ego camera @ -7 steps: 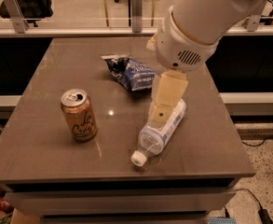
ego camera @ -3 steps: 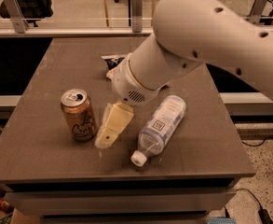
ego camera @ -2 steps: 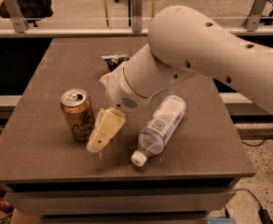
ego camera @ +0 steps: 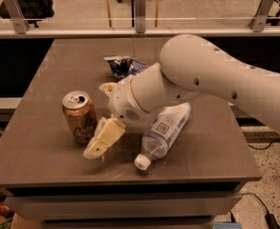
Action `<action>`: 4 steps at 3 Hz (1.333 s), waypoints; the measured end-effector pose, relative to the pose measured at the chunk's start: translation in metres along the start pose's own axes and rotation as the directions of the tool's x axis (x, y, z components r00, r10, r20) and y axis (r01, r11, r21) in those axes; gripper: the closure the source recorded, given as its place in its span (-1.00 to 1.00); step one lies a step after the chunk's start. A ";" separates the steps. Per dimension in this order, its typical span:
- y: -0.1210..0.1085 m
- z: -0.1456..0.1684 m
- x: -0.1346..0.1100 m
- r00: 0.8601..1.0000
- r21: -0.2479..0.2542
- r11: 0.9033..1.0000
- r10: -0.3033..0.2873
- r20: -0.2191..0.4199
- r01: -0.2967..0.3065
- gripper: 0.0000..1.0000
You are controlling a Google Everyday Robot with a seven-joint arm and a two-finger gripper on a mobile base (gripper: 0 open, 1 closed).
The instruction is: Knock orange can over
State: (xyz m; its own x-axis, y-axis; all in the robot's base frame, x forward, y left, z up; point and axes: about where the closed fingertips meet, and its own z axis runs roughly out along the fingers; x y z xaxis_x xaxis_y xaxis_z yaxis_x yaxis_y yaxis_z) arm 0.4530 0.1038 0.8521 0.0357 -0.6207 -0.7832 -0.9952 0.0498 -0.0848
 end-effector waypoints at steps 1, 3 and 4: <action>-0.001 0.005 -0.004 0.998 -0.011 1.000 0.001 0.062 0.000 -1.00; -0.005 0.000 -0.021 0.984 -0.017 1.000 -0.014 0.179 0.017 -1.00; -0.004 0.000 -0.030 0.975 -0.024 0.999 -0.022 0.220 0.028 -1.00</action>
Offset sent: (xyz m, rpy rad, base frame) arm 0.0094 0.0087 0.0172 0.1804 -0.0118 0.0393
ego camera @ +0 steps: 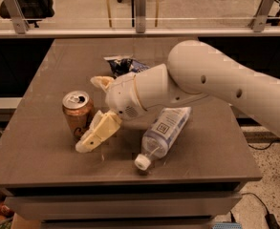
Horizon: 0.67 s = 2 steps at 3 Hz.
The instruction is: Knock orange can over
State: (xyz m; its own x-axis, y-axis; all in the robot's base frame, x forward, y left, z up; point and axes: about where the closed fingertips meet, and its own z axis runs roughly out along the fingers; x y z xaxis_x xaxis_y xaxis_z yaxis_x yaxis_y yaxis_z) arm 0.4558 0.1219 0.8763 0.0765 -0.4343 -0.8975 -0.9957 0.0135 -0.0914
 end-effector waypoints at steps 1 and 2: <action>0.001 0.003 -0.007 1.000 -0.016 1.000 -0.002 0.024 0.003 -1.00; 0.001 0.004 -0.011 1.000 -0.029 1.000 -0.006 0.023 0.007 -0.67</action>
Offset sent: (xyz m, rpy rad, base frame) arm 0.0002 0.0100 0.0110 0.0169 0.0119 0.0388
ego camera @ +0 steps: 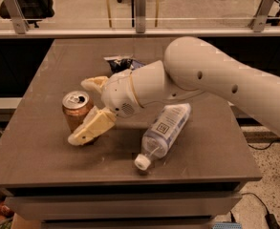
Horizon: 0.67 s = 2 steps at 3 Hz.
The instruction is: Knock orange can over
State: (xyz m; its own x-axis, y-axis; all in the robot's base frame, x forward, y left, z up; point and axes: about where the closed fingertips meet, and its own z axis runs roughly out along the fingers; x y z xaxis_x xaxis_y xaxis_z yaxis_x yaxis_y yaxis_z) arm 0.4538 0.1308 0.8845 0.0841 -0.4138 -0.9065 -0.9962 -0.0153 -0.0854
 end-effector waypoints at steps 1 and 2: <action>0.000 0.002 -0.003 1.000 -0.014 1.000 -0.005 -0.009 0.005 -0.20; -0.001 0.002 -0.005 1.000 -0.022 1.000 -0.009 -0.014 0.009 0.26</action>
Offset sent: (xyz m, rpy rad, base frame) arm 0.0058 0.0007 0.0039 -0.0213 0.0042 0.0244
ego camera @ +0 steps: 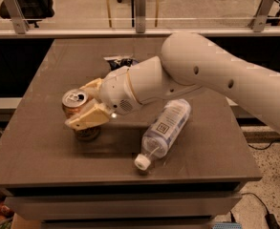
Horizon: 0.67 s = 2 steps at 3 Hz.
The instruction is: Knock orange can over
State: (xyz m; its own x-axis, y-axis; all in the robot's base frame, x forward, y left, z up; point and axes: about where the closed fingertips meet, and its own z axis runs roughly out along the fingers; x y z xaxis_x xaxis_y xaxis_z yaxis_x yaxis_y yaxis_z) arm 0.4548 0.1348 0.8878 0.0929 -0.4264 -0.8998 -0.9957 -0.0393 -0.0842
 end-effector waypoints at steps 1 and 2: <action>-0.001 -0.001 -0.002 1.000 -0.014 1.000 -0.013 -0.028 0.012 0.74; -0.003 -0.004 -0.007 0.994 -0.043 0.999 -0.033 -0.104 0.029 1.00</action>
Offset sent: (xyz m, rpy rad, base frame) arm 0.0083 -0.0084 0.0163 -0.2349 -0.0209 0.0780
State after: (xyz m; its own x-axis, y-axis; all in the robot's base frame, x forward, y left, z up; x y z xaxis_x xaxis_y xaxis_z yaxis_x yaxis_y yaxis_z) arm 0.4567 0.1339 0.8958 0.1255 -0.5161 -0.8473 -0.9917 -0.0903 -0.0918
